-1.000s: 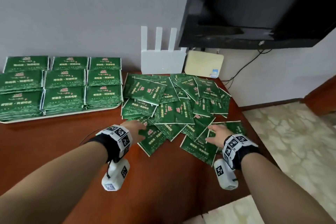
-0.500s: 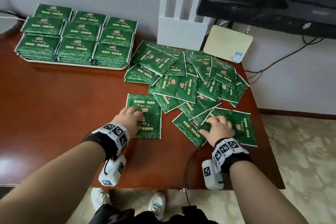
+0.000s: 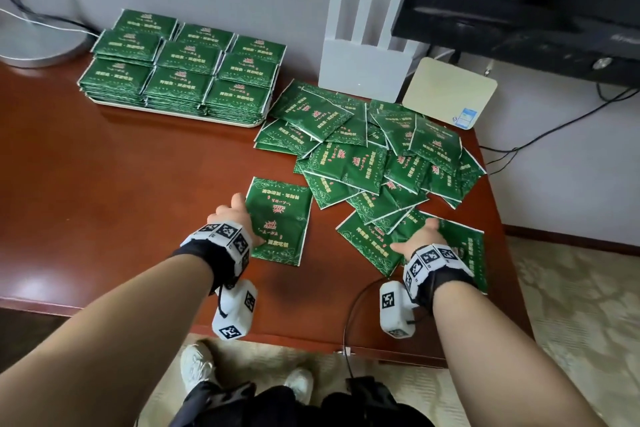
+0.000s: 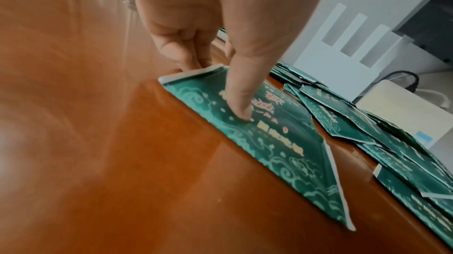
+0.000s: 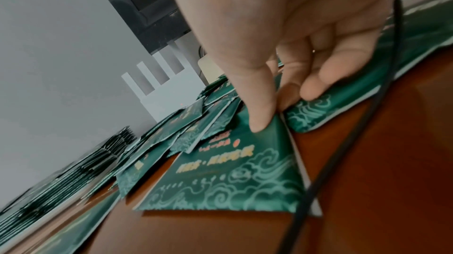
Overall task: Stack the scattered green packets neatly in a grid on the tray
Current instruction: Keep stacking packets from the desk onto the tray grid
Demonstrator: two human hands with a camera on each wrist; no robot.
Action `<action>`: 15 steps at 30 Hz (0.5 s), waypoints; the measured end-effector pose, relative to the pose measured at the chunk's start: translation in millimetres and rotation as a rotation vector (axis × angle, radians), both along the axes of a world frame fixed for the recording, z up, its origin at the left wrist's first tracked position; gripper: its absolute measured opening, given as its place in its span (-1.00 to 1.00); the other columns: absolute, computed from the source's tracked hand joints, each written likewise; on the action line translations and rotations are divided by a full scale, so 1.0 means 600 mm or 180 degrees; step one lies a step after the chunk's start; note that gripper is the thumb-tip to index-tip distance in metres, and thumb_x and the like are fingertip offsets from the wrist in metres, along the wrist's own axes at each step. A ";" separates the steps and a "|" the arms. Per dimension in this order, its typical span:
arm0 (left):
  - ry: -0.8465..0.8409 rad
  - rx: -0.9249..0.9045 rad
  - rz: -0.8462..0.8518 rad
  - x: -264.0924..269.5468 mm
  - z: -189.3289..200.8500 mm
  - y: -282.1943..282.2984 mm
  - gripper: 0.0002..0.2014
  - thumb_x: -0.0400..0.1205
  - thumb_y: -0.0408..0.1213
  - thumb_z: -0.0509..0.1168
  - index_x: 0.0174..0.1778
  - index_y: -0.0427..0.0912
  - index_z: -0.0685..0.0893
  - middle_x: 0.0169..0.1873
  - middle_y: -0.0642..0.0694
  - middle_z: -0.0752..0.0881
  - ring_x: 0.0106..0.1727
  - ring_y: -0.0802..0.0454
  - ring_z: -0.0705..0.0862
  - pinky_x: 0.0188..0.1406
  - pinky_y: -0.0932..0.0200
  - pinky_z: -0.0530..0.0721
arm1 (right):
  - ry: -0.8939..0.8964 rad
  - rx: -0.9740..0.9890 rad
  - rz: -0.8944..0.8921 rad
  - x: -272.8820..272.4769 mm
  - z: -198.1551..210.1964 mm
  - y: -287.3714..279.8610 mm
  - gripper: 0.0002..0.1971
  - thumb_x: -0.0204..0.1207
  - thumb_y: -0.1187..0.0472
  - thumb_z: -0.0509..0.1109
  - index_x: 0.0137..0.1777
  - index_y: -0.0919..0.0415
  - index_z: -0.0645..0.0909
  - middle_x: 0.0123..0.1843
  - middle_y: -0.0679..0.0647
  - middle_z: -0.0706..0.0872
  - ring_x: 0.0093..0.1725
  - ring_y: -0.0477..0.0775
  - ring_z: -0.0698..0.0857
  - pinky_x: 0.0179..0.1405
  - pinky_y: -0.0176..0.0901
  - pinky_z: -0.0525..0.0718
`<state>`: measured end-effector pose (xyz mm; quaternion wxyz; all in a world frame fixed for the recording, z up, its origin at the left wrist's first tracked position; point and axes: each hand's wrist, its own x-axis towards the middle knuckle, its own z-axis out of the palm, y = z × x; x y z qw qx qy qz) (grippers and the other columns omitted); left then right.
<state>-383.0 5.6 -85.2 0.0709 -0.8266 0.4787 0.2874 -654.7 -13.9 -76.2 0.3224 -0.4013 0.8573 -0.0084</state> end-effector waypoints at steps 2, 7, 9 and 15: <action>0.0234 -0.0011 0.0121 0.004 -0.002 -0.002 -0.19 0.40 -0.18 0.52 0.43 -0.09 0.14 0.16 -0.21 0.59 0.15 -0.17 0.61 0.16 -0.06 0.63 | -0.0012 -0.0111 0.0011 -0.004 -0.003 0.006 -0.33 0.46 0.27 0.46 0.45 0.27 0.14 0.27 0.31 0.60 0.19 0.30 0.64 -0.10 -0.01 0.53; 0.0780 -0.0025 0.0538 0.015 0.003 -0.011 -0.17 0.38 -0.39 0.51 0.50 -0.24 0.17 0.10 -0.26 0.63 0.03 -0.19 0.69 0.10 -0.09 0.69 | -0.0624 -0.0654 -0.0303 -0.037 -0.022 0.010 -0.39 0.50 0.36 0.39 0.48 0.17 0.20 0.19 0.25 0.65 0.02 0.27 0.71 -0.07 -0.05 0.71; 0.1066 0.0005 0.0616 0.014 0.011 -0.015 -0.38 0.45 -0.43 0.45 0.41 -0.32 0.36 0.01 -0.26 0.66 -0.15 -0.12 0.72 -0.13 0.03 0.76 | -0.1105 -0.0975 -0.0685 -0.055 -0.028 0.011 -0.43 0.49 0.45 0.37 0.45 0.19 0.27 -0.09 0.12 0.65 -0.29 0.07 0.67 -0.44 -0.22 0.72; 0.1538 -0.0018 0.0612 -0.005 0.036 -0.027 -0.67 0.56 -0.35 0.35 0.25 -0.27 0.59 -0.17 -0.17 0.67 -0.42 0.09 0.57 -0.58 0.36 0.57 | -0.1632 -0.0884 -0.1066 -0.097 -0.033 0.016 -0.21 0.39 0.48 0.46 0.55 0.12 0.18 -0.15 0.11 0.54 -0.33 0.02 0.56 -0.43 -0.22 0.57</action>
